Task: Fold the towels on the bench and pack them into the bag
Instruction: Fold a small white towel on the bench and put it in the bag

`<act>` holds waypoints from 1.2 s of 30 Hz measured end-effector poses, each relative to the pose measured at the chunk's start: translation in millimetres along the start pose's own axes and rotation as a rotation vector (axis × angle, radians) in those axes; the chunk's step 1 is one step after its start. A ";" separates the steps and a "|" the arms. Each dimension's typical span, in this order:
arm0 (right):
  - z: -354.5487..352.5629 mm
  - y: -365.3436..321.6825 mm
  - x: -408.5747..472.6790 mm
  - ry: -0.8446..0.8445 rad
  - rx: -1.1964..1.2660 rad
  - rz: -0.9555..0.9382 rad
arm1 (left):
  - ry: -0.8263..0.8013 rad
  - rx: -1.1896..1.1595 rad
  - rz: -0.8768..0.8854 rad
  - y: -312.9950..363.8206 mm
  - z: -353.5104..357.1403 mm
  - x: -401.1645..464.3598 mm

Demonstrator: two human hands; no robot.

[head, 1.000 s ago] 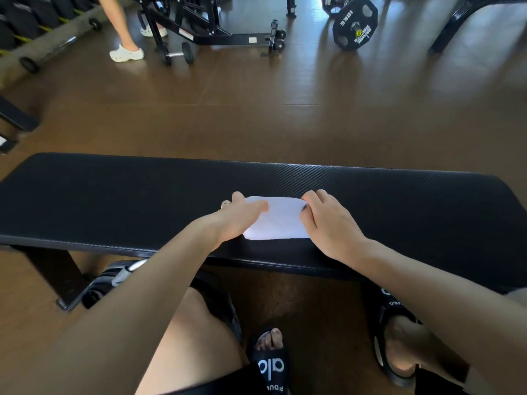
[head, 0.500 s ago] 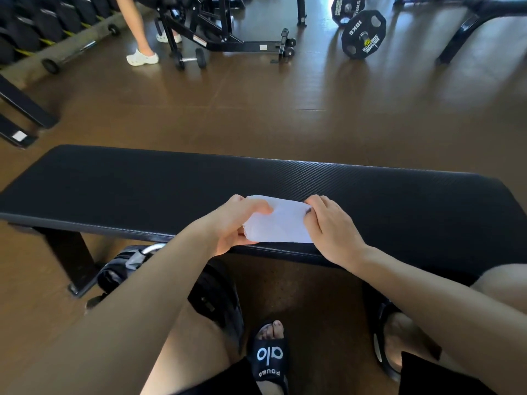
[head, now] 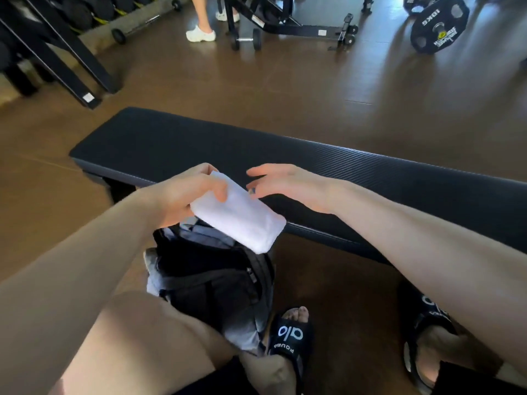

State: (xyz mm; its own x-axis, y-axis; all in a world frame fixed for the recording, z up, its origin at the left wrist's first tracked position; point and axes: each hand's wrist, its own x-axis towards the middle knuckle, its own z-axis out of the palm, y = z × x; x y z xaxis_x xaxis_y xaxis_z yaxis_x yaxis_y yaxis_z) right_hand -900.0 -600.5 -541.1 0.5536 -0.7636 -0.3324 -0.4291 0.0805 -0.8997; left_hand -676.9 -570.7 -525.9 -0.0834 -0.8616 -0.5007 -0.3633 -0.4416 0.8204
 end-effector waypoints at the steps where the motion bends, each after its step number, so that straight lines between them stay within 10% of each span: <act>1: 9.1 -5.4 9.3 -0.044 -0.019 0.015 | 0.014 0.009 -0.002 -2.3 -8.4 -3.8; 10: 86.2 -5.0 53.3 -0.156 -0.110 0.059 | 0.180 -0.107 -0.079 -68.2 -44.3 -16.4; 18: 164.7 5.0 67.2 0.270 -0.711 -0.217 | 0.504 0.169 -0.039 -114.8 -60.8 -4.6; 36: 207.4 44.1 105.9 -0.133 -0.848 0.131 | 0.197 0.596 -0.206 -139.2 -56.1 11.5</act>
State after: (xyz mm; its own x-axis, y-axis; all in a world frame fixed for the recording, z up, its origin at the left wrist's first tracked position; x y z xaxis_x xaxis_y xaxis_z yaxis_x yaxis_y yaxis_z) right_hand -712.2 -544.9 -674.7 0.5186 -0.6962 -0.4964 -0.8531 -0.3826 -0.3546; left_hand -575.2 -533.2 -630.3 0.1937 -0.8292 -0.5243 -0.8096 -0.4369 0.3920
